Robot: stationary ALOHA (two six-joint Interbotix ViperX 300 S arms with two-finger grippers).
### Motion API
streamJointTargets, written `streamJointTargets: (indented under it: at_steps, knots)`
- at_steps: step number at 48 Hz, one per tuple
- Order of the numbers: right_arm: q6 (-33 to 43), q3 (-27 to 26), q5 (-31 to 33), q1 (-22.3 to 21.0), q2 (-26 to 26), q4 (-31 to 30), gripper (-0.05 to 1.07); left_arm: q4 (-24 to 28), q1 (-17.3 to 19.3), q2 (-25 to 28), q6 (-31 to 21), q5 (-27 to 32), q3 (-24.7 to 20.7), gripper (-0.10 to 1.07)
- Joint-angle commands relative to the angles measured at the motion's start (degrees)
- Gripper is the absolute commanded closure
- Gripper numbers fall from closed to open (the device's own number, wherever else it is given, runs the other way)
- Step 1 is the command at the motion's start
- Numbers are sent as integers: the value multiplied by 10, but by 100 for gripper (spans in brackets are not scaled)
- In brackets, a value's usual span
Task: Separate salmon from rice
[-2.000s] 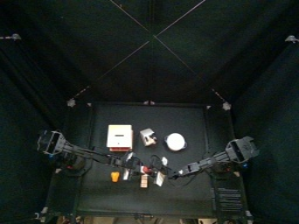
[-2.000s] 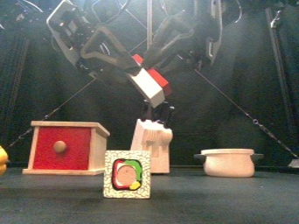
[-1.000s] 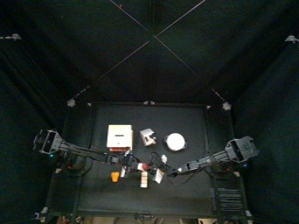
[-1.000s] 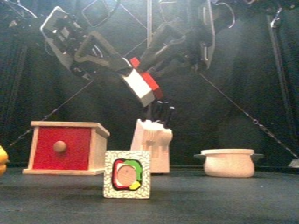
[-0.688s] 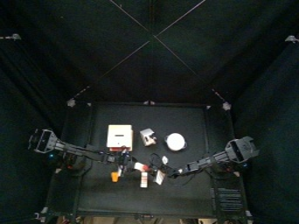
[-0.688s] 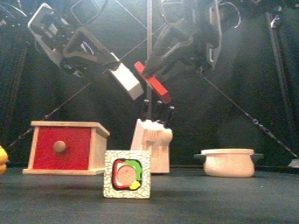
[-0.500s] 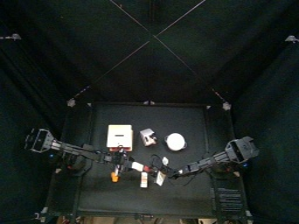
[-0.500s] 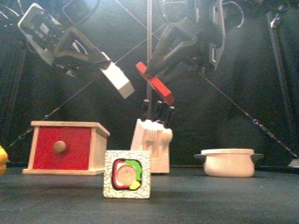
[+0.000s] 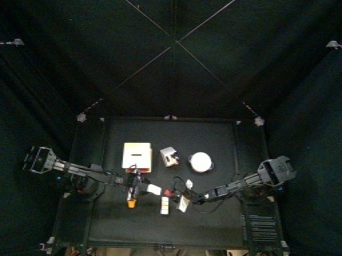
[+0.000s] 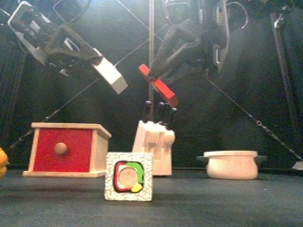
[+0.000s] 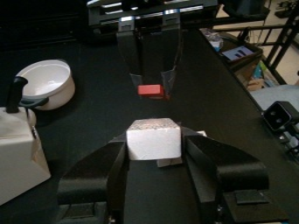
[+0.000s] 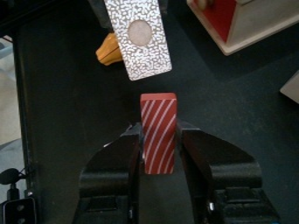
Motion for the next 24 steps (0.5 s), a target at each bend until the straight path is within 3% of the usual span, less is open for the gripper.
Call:
streamJointTargets:
  at_steps: [1, 24]
  knots:
    - [0, -11, 0, -1, -15, 0, 54, 2, 0, -4, 1, -5, -6, 39]
    - [1, -11, 0, -4, -15, 47, 54, 2, -1, -4, 1, -6, -5, 39]
